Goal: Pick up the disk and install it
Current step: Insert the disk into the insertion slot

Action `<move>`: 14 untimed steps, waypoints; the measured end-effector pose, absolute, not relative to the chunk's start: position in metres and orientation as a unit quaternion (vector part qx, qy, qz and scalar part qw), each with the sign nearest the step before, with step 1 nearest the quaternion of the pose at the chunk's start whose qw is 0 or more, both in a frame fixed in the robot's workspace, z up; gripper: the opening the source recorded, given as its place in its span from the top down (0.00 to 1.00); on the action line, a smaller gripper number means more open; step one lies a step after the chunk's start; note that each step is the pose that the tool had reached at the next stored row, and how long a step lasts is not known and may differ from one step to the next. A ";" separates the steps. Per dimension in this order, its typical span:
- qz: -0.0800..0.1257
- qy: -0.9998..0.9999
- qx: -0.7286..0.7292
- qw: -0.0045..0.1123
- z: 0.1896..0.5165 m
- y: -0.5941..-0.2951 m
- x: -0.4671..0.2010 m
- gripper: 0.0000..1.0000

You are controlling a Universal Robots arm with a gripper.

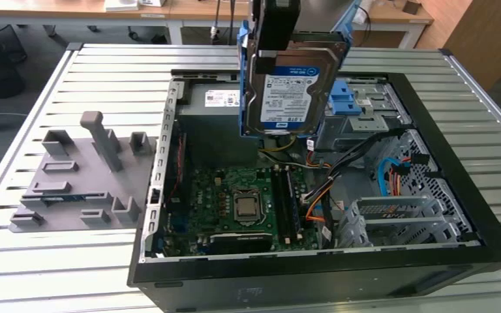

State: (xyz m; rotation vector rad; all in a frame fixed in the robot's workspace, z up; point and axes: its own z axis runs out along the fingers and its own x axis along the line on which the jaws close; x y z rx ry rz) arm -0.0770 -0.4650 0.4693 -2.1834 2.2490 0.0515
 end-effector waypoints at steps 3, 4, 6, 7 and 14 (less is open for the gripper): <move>0.016 0.717 -0.696 0.003 0.469 -0.470 -0.077 0.63; 0.016 0.717 -0.696 0.003 0.469 -0.472 -0.077 0.63; 0.016 0.717 -0.696 0.003 0.469 -0.477 -0.077 0.63; 0.016 0.717 -0.696 0.003 0.469 -0.479 -0.077 0.63; 0.016 0.717 -0.696 0.003 0.469 -0.491 -0.077 0.63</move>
